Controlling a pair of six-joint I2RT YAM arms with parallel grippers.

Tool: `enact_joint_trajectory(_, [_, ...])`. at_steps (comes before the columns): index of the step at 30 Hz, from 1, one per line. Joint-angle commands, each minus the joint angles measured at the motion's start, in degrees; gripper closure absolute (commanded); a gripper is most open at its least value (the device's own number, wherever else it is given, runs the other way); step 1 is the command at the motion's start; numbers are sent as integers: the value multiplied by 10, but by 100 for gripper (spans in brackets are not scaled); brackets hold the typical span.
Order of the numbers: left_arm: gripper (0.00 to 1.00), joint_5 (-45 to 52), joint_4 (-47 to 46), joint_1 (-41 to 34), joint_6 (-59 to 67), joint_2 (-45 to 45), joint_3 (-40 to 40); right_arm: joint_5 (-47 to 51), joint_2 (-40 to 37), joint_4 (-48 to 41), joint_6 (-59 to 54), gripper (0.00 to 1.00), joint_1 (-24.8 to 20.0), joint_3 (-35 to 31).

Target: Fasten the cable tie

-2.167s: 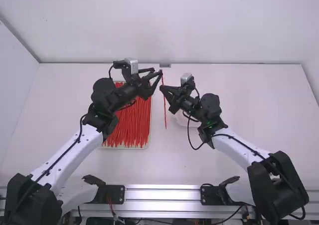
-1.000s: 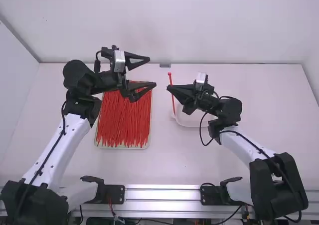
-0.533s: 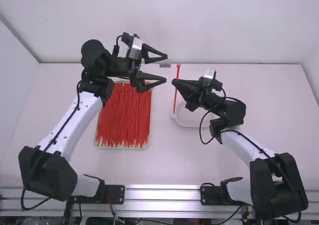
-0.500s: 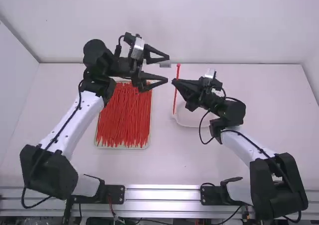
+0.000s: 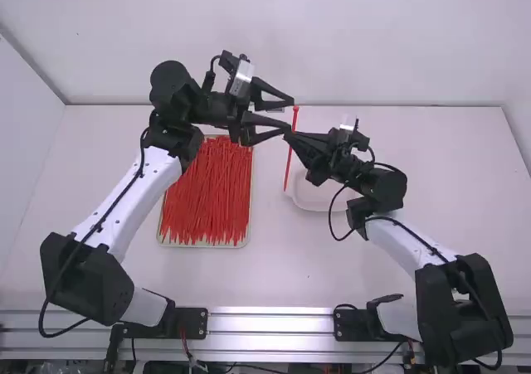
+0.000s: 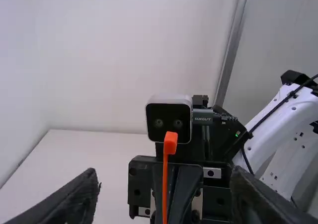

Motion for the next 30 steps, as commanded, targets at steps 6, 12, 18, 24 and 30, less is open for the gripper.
enact_joint_trajectory(6, [36, 9, 3, -15, -3, -1, 16, 5, 0, 4, -5, 100, 4, 16])
enact_joint_trajectory(12, [47, 7, 4, -18, 1, -1, 16, 7, 0, 4, -4, 100, 3, 16])
enact_joint_trajectory(18, [60, -6, -2, -18, -2, -1, 16, 7, 0, 4, -4, 100, 3, 16])
enact_joint_trajectory(24, [79, -8, -2, -18, -1, -1, 16, 5, 0, 4, -4, 100, 3, 16])
enact_joint_trajectory(30, [93, -8, 5, -22, -12, -1, 16, 6, 0, 4, 1, 100, 3, 16])
